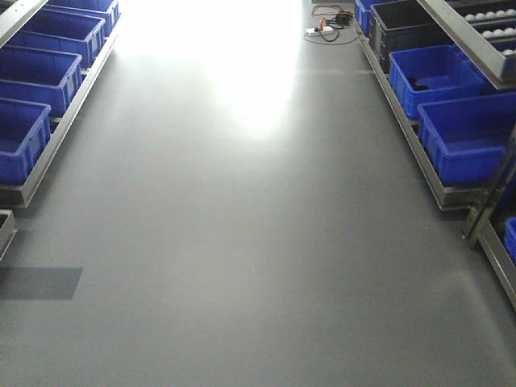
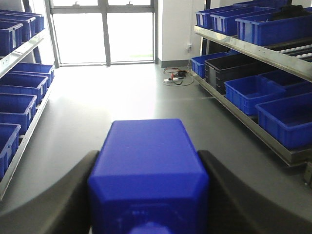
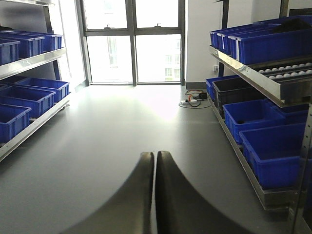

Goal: Pour parts from conveyor to right shelf
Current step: 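Turn into the aisle between the blue-bin shelves and drive forward, then stop facing the shelf and position over an empty blue bin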

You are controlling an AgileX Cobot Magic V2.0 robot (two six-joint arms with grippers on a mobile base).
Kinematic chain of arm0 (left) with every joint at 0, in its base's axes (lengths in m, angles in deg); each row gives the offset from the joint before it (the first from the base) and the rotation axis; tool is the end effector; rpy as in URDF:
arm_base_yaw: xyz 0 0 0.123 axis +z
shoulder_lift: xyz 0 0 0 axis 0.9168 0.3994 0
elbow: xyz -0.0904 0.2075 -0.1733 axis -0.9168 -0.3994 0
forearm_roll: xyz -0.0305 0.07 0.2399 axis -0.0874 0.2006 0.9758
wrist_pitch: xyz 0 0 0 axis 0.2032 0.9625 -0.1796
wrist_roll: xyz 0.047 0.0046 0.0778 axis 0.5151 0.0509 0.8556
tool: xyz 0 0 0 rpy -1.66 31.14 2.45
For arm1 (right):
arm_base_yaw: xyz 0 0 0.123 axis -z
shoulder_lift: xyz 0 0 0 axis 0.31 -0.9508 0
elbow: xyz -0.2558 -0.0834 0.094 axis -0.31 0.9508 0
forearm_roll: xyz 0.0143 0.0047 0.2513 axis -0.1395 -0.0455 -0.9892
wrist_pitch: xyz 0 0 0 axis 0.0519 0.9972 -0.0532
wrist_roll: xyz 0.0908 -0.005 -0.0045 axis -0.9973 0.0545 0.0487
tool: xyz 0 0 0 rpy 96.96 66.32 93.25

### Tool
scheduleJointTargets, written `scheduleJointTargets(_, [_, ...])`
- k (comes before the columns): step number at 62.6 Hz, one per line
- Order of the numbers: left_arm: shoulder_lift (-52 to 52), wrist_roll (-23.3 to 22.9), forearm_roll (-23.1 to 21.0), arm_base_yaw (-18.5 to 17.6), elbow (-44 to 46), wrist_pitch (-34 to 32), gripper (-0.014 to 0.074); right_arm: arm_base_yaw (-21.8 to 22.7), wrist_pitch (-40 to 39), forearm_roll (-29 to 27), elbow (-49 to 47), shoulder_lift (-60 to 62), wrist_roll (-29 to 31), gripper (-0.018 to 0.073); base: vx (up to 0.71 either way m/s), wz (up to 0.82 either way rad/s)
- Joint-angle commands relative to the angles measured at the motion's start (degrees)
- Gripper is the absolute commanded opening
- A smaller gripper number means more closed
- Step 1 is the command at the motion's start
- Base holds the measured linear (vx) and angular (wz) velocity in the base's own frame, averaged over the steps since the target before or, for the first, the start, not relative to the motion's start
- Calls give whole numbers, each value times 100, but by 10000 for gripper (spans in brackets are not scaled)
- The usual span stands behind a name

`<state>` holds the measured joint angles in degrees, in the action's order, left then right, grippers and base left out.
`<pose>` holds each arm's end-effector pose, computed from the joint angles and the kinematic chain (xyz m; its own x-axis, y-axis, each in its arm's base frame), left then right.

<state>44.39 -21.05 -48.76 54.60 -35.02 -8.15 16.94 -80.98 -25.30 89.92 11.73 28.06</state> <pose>0.0297 -0.0012 0.2681 -0.0852 0.0566 -0.9948 0.1560 0.9868 0.0428 0.0575 0.0016 0.1961 -0.0108 0.0445 -0.9990 -0.0239 0.9987 0.0447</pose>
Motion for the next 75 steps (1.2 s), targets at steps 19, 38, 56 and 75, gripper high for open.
scheduleJointTargets(19, [-10,-19,-2,-46,153,-481,-6,16,-430,35,86,-88,40,-9,60,4])
scheduleJointTargets(38, [-10,-19,-2,-46,153,-481,-6,16,-430,35,86,-88,40,-9,51,12])
scheduleJointTargets(56, [-10,-19,-2,-46,153,-481,-6,16,-430,35,86,-88,40,-9,42,72])
scheduleJointTargets(75, [-10,-19,-2,-46,153,-481,-6,16,-430,35,86,-88,40,-9,32,106])
